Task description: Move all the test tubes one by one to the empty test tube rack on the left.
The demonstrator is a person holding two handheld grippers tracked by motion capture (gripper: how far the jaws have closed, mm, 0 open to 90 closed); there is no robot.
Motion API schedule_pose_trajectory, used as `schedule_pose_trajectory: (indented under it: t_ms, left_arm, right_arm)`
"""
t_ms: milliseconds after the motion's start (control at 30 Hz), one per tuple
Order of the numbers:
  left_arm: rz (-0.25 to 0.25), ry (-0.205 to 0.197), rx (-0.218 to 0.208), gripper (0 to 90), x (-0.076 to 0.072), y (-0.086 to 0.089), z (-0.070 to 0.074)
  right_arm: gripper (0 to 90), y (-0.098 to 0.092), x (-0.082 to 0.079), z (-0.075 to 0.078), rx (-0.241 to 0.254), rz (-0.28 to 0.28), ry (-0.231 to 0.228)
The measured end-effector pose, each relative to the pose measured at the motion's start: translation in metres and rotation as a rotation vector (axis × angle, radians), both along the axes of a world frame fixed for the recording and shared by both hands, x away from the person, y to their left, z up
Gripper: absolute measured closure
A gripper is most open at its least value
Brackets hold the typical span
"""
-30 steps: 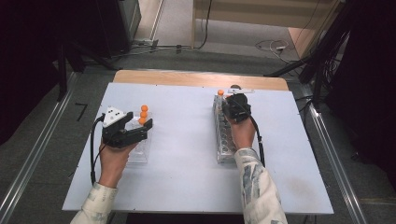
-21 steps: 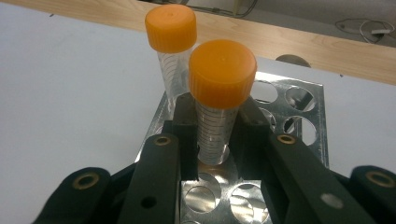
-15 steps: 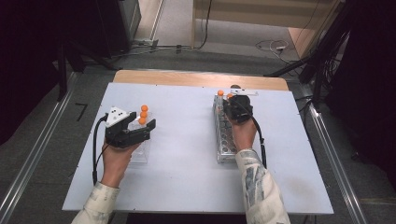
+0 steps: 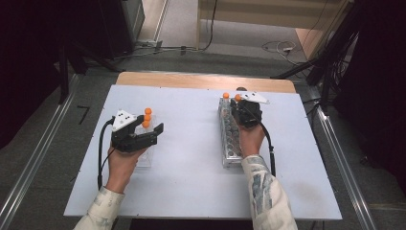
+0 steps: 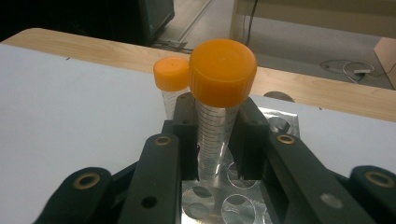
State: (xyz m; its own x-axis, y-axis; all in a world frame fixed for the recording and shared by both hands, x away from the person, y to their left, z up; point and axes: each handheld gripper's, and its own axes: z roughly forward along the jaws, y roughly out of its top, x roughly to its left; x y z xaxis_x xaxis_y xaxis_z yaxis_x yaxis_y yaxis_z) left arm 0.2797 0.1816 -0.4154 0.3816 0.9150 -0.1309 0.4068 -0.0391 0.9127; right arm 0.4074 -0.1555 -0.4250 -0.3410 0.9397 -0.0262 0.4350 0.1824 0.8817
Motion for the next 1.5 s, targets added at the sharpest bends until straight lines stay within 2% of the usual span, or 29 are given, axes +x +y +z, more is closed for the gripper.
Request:
schedule_pose_trajectory:
  t_ms: [200, 467, 767, 1167, 1500]
  left_arm:
    - [0.0, -0.001, -0.005, 23.4, 0.0, 0.001, 0.0]
    - [-0.004, -0.003, -0.004, 23.4, 0.0, 0.0, 0.001]
    - [-0.005, -0.005, -0.004, 23.4, -0.001, 0.0, 0.001]
    - [-0.005, -0.004, -0.001, 23.4, -0.001, 0.0, 0.001]
    - [-0.011, -0.007, 0.002, 23.8, -0.002, -0.001, 0.001]
  right_arm:
    - [72.0, -0.002, -0.001, 0.005, 0.013, 0.004, -0.005]
    - [72.0, -0.004, -0.01, 0.022, 0.029, 0.025, -0.036]
    - [72.0, -0.003, -0.026, 0.032, 0.046, 0.104, -0.024]
    - [72.0, 0.02, -0.044, 0.029, 0.047, 0.219, -0.008]
    - [72.0, 0.041, -0.057, 0.014, 0.036, 0.293, 0.029]
